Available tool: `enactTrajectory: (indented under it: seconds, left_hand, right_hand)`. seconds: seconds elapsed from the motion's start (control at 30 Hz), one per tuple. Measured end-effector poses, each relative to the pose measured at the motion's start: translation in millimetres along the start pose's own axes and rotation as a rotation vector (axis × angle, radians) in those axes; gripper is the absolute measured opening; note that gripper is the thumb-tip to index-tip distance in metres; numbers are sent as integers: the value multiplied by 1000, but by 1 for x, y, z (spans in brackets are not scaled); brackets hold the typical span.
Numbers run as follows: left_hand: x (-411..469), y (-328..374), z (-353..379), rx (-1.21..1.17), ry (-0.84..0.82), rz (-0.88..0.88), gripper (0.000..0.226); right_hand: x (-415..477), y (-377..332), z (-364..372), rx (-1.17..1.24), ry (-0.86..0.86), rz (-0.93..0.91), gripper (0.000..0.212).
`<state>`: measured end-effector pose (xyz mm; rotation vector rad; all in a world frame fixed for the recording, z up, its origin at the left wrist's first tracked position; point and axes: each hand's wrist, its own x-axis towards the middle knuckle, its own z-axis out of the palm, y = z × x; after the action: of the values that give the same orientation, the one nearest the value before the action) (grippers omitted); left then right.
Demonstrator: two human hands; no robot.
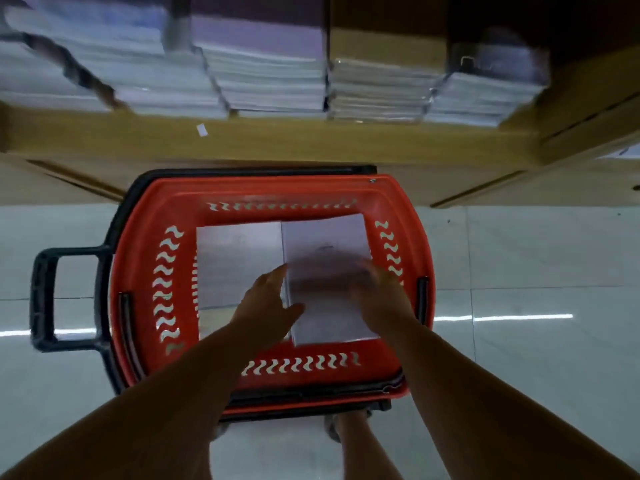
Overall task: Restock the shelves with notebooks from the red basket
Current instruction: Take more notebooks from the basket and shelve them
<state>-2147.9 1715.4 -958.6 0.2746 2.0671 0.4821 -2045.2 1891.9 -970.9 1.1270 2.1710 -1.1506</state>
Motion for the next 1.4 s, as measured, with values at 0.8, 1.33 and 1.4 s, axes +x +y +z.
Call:
enactTrajectory:
  seconds: [0.8, 1.33, 1.4]
  left_hand:
    - [73, -17, 75, -580, 210, -166, 72]
    - [24, -26, 23, -816, 130, 82, 87]
    - [14, -42, 9, -823, 124, 97, 86]
  right_hand:
    - [64, 57, 65, -159, 201, 70, 79]
    - [26, 14, 66, 27, 205, 147, 72]
    - [12, -4, 73, -112, 237, 84, 75]
